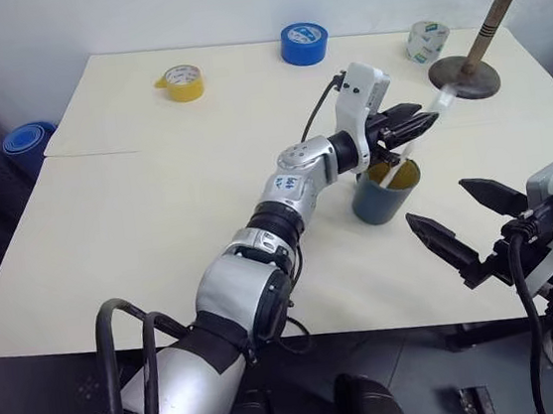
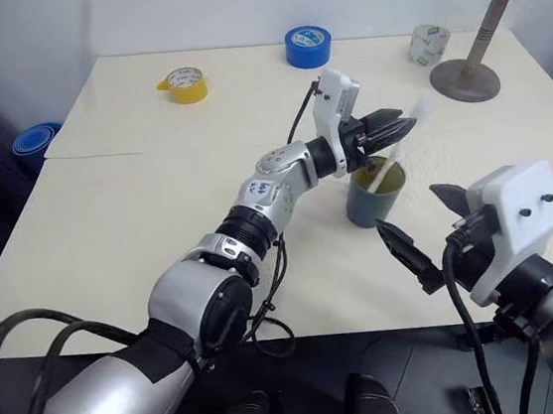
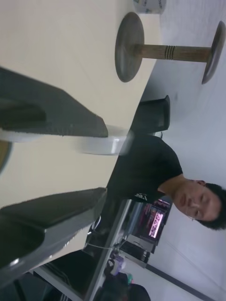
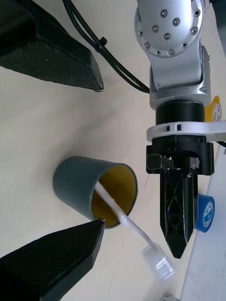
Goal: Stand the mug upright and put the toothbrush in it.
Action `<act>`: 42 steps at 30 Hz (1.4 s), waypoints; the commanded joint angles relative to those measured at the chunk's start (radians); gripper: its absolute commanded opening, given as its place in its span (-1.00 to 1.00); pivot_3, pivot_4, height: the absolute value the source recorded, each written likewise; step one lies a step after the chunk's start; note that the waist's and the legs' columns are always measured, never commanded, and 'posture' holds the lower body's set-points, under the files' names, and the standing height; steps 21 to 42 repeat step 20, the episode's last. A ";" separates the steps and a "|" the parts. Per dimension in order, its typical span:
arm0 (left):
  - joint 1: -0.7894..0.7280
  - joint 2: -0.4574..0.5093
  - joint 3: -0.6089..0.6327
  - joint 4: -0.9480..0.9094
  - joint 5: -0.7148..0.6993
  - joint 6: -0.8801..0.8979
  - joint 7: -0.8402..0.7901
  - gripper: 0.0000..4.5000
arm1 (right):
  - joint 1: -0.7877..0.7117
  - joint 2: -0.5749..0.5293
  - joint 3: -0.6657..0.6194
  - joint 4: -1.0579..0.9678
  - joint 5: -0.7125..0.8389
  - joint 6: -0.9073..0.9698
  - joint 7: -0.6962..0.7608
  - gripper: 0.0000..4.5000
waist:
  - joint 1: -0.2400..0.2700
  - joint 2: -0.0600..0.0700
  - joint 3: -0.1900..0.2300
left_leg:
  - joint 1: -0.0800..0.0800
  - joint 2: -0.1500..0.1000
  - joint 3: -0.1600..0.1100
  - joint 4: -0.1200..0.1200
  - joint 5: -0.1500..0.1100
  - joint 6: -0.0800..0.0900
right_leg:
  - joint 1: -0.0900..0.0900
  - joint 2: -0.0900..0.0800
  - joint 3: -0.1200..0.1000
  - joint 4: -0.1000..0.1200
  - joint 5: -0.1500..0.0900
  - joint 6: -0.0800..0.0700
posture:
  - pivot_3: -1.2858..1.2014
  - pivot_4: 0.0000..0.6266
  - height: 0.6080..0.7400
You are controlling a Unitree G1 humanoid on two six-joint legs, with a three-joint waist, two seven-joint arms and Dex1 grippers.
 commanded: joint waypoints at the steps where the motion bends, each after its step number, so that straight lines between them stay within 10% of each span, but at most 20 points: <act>1: -0.001 0.049 0.008 -0.107 -0.050 0.072 -0.093 0.05 | -0.004 -0.013 -0.037 -0.017 0.000 -0.018 0.009 1.00 | -0.003 0.000 0.000 | 0.000 0.000 0.000 0.000 0.000 0.000 | 0.000 0.000 0.000 0.000 0.000 0.000 | 0.03 -0.52 1.00; 9: 0.171 0.452 -0.169 -0.656 -0.048 0.435 -0.426 0.05 | 0.034 -0.022 -0.112 0.081 -0.051 0.036 0.137 1.00 | -0.015 0.002 -0.001 | 0.001 0.000 0.000 0.000 0.000 0.000 | 0.000 0.000 0.000 0.002 0.000 0.000 | 0.03 -0.52 1.00; 17: 0.298 0.828 -0.295 -0.773 0.019 0.397 -0.669 0.05 | 0.154 -0.019 -0.291 0.202 -0.042 0.140 0.414 1.00 | 0.002 0.002 -0.001 | 0.001 0.001 -0.001 0.001 0.000 0.000 | 0.001 0.001 0.001 0.001 0.000 0.000 | 0.03 -0.52 1.00; 42: 0.327 0.864 -0.315 -0.808 0.020 0.396 -0.694 0.05 | 0.145 -0.018 -0.303 0.237 -0.038 0.156 0.455 1.00 | 0.005 0.002 -0.001 | 0.001 0.000 -0.002 0.002 0.000 0.000 | 0.002 0.001 0.001 0.001 0.000 0.000 | 0.03 -0.52 1.00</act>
